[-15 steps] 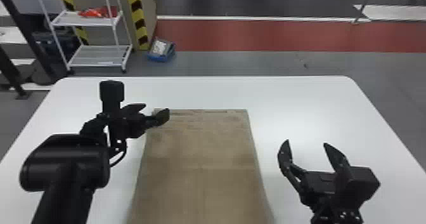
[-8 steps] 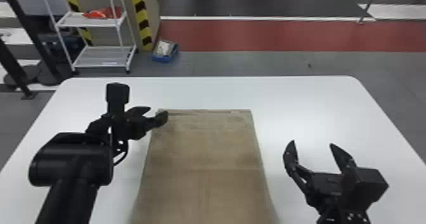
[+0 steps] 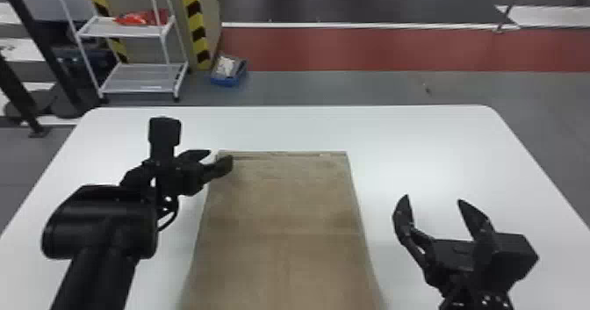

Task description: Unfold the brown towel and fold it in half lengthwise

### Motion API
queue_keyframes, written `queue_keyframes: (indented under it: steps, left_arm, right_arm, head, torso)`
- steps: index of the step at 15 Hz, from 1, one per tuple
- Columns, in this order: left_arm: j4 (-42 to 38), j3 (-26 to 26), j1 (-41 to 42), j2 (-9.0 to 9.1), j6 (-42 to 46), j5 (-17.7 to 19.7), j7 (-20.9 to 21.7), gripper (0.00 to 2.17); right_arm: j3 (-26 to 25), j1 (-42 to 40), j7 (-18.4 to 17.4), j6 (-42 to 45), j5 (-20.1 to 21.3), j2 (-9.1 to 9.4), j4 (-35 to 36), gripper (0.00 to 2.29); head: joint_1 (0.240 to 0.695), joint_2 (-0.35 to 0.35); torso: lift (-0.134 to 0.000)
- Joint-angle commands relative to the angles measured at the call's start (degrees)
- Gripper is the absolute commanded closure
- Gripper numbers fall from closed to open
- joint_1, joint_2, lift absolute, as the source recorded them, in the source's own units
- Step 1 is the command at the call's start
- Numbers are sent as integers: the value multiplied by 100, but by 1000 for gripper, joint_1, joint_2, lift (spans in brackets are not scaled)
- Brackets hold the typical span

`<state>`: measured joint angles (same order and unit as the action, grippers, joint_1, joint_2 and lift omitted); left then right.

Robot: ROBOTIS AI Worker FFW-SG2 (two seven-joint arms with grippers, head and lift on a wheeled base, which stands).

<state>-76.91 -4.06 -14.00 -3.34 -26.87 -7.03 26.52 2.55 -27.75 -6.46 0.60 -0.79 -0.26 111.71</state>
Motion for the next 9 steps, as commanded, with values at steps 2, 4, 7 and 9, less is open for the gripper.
queue_keyframes:
  steps: [2,4,7,9]
  left_arm:
    - [133,-7,-23,0,19,0,2,522]
    - [133,1,-23,0,36,8,-7,660]
    - [133,10,-23,9,54,8,-68,718]
    - [133,10,3,9,212,8,-77,718]
  right_arm:
    - [-1,7,-4,-3,0,31,-9,76]
    - [-9,7,-4,-3,0,31,-9,76]
    - [-18,7,-4,-3,0,31,-26,76]
    - [-18,16,-4,-3,0,31,-44,76]
  head:
    - [695,-10]
    - [695,-10]
    - [695,-11]
    - [695,-11]
  torso:
    - [-123]
    - [-123]
    - [-123]
    - [-123]
